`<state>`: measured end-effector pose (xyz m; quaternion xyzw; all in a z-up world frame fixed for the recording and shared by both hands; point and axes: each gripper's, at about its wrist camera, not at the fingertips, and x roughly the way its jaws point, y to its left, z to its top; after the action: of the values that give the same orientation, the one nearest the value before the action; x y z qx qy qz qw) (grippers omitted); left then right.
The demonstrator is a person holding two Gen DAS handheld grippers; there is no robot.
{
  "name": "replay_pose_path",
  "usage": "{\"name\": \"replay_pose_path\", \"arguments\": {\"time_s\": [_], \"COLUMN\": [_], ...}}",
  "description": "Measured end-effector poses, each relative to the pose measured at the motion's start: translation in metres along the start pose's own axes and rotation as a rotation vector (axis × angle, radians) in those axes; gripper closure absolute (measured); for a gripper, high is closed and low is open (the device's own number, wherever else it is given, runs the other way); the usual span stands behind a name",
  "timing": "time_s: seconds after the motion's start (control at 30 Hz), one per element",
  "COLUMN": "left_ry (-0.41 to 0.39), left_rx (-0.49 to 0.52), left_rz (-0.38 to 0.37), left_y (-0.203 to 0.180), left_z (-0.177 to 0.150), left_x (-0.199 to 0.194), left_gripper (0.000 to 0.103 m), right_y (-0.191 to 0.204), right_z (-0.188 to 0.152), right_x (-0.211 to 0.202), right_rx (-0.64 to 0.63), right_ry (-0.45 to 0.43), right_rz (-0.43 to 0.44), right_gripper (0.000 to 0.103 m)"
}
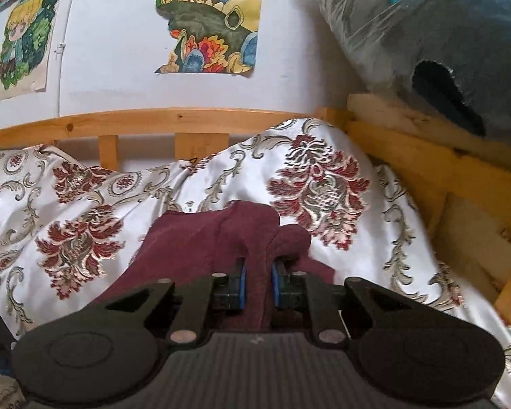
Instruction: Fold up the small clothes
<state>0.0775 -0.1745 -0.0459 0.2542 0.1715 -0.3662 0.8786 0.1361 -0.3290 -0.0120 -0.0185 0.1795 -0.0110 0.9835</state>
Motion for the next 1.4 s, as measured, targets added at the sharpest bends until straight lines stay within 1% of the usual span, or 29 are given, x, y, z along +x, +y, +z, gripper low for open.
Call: {"name": "replay_pose_path", "arguments": {"time_s": [0.2, 0.43, 0.5, 0.57, 0.67, 0.73, 0.8, 0.83, 0.97, 1.07, 1.13, 1.17, 1.23, 1.27, 1.3, 1.4], "left_ry": [0.008, 0.026, 0.032, 0.04, 0.038, 0.034, 0.038, 0.037, 0.028, 0.035, 0.033, 0.029, 0.011, 0.0, -0.013, -0.016], "left_rx": [0.007, -0.003, -0.006, -0.019, -0.046, -0.076, -0.109, -0.128, -0.217, -0.341, -0.457, -0.511, -0.626, -0.669, -0.71, -0.768], "left_rz": [-0.017, -0.042, -0.05, -0.07, -0.094, -0.107, -0.11, -0.11, -0.111, -0.137, -0.149, -0.143, -0.114, -0.094, -0.057, 0.065], "left_y": [-0.008, -0.014, -0.014, -0.013, -0.009, -0.006, -0.004, -0.002, 0.003, 0.013, 0.022, 0.027, 0.039, 0.043, 0.048, 0.061], "left_z": [0.0, -0.003, -0.004, -0.004, -0.005, -0.005, -0.005, -0.005, -0.006, -0.009, -0.013, -0.015, -0.02, -0.021, -0.024, -0.028], "left_x": [0.006, 0.011, 0.012, 0.012, 0.009, 0.006, 0.002, 0.0, -0.012, -0.018, -0.023, -0.025, -0.03, -0.032, -0.035, -0.038], "left_gripper": [0.069, 0.064, 0.059, 0.052, 0.043, 0.039, 0.037, 0.034, 0.019, 0.016, 0.013, 0.01, 0.007, 0.006, 0.005, 0.002], "right_y": [-0.009, -0.016, -0.018, -0.02, -0.021, -0.022, -0.021, -0.022, -0.024, -0.024, -0.023, -0.022, -0.02, -0.019, -0.018, -0.017], "right_z": [-0.008, -0.017, -0.019, -0.02, -0.02, -0.02, -0.02, -0.019, -0.019, -0.021, -0.022, -0.022, -0.023, -0.024, -0.024, -0.026], "right_x": [-0.001, -0.001, -0.001, -0.001, -0.002, -0.003, -0.003, -0.003, -0.003, -0.003, -0.004, -0.005, -0.008, -0.009, -0.011, -0.014], "right_rx": [0.009, 0.015, 0.026, 0.035, 0.044, 0.046, 0.047, 0.05, 0.059, 0.058, 0.06, 0.058, 0.044, 0.036, 0.028, 0.012], "right_ry": [0.024, 0.067, 0.074, 0.077, 0.082, 0.082, 0.081, 0.08, 0.078, 0.082, 0.083, 0.083, 0.084, 0.085, 0.086, 0.085], "right_rz": [-0.018, -0.029, -0.025, -0.023, -0.016, -0.014, -0.017, -0.017, -0.025, -0.028, -0.026, -0.026, -0.034, -0.039, -0.044, -0.064], "right_gripper": [0.086, 0.086, 0.086, 0.085, 0.086, 0.085, 0.086, 0.085, 0.085, 0.085, 0.085, 0.085, 0.083, 0.082, 0.082, 0.082]}}
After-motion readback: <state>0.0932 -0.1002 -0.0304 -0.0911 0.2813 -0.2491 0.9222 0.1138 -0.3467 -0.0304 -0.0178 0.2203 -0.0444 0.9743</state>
